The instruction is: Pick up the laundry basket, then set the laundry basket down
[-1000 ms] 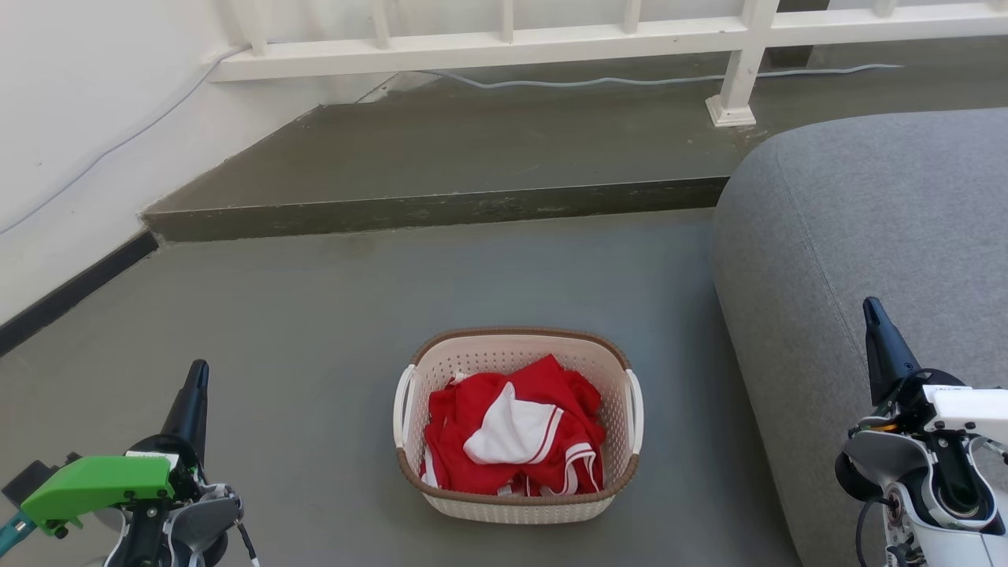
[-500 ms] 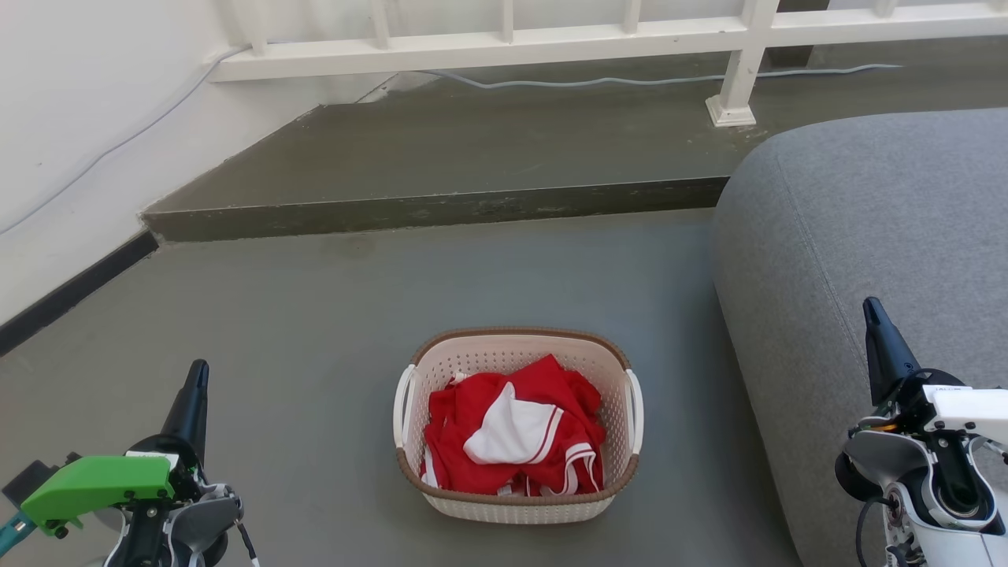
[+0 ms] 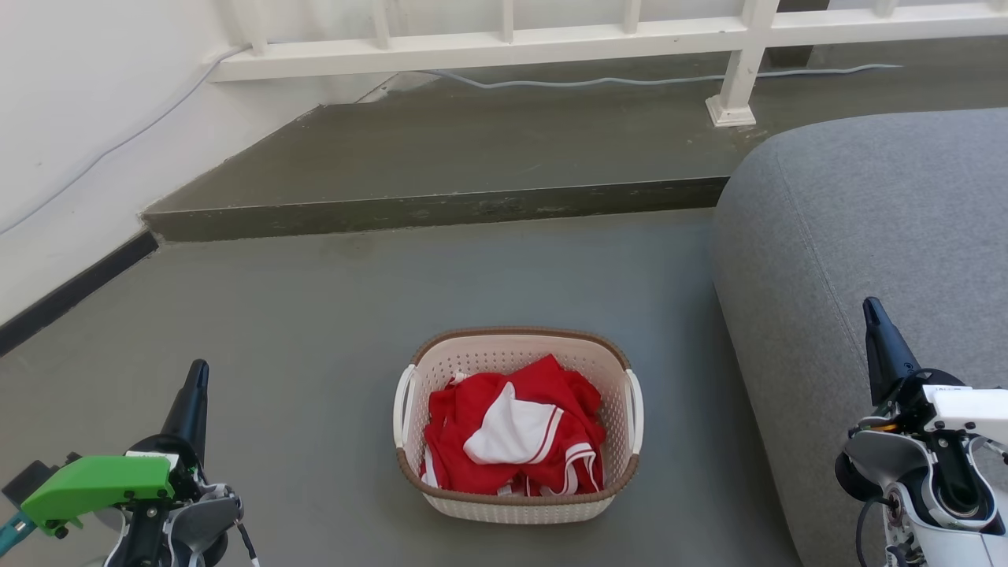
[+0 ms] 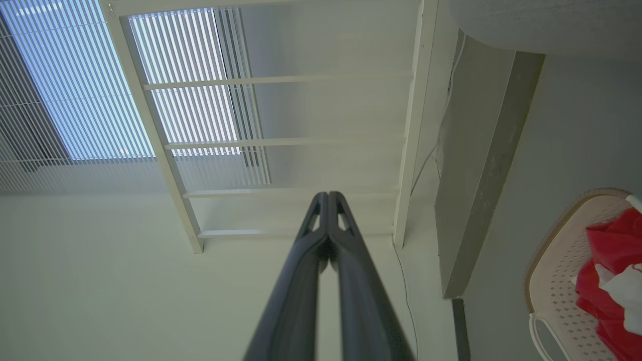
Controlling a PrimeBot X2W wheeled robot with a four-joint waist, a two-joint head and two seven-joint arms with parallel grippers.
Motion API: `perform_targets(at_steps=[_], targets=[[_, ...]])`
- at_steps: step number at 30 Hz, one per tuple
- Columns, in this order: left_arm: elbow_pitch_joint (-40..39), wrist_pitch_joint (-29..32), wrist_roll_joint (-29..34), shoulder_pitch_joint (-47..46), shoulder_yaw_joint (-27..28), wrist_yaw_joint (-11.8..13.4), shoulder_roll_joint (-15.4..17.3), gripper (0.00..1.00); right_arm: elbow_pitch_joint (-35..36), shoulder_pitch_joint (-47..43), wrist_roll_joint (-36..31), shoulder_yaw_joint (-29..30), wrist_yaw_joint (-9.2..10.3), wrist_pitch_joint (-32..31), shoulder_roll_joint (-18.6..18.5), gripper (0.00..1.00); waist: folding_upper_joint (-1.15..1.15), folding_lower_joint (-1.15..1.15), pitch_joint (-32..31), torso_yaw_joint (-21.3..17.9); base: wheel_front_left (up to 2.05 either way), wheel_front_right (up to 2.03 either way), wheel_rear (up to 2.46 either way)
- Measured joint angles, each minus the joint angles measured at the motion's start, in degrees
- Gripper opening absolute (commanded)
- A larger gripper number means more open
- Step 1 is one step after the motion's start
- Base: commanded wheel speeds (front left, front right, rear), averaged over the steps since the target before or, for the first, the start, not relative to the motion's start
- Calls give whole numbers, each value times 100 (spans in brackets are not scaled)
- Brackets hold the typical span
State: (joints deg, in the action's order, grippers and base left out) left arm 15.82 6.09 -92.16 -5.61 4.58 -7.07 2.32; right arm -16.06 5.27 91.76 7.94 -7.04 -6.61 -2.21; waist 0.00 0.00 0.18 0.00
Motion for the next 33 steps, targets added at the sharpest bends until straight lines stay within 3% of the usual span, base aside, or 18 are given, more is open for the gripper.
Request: perform_targets(at_steps=[33], targets=[[0, 0, 0, 0, 1, 0, 0, 0, 0, 0, 0, 0, 0, 0, 0, 0, 0, 0, 0, 0, 0, 0, 0]])
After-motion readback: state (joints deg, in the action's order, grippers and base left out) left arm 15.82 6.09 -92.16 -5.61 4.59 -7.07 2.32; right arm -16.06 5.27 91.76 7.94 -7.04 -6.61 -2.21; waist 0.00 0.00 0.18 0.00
